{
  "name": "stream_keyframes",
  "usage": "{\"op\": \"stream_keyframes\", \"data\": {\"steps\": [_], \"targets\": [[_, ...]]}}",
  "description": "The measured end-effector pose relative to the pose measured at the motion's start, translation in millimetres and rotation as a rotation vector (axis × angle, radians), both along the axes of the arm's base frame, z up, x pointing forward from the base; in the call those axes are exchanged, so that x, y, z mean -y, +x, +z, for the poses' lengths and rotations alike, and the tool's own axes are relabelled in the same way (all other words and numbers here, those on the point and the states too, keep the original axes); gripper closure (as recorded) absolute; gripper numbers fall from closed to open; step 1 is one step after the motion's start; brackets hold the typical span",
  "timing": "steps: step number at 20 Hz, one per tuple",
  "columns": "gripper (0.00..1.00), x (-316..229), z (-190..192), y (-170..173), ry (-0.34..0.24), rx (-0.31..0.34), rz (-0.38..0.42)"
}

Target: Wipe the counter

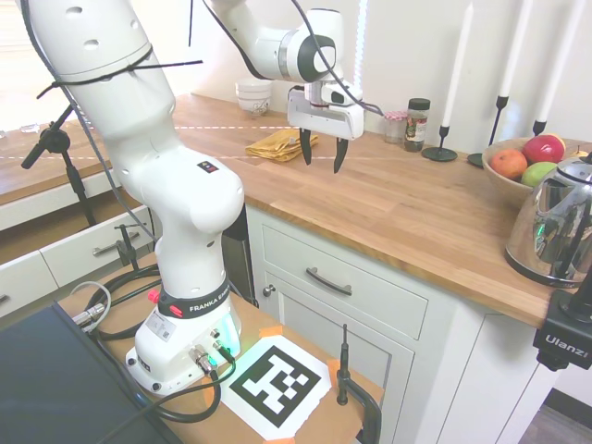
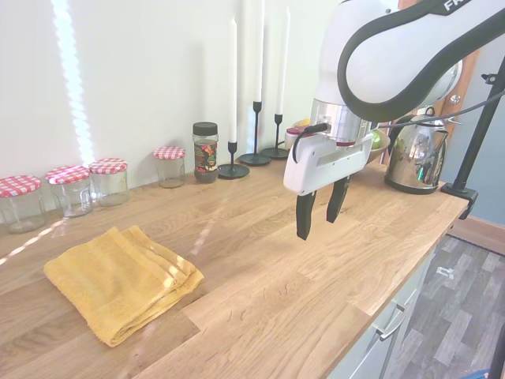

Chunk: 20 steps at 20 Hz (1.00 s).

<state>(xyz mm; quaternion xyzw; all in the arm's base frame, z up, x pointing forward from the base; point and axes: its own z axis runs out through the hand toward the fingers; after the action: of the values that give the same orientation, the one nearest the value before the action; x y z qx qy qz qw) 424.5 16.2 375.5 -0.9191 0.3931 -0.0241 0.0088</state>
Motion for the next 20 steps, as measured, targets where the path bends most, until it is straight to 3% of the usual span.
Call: {"op": "stream_keyframes", "data": {"steps": [14,20], "targets": [[0.0,-3,5,7,-0.001,0.011,-0.002],[0.0,-47,22,31,-0.025,0.016,0.04]]}}
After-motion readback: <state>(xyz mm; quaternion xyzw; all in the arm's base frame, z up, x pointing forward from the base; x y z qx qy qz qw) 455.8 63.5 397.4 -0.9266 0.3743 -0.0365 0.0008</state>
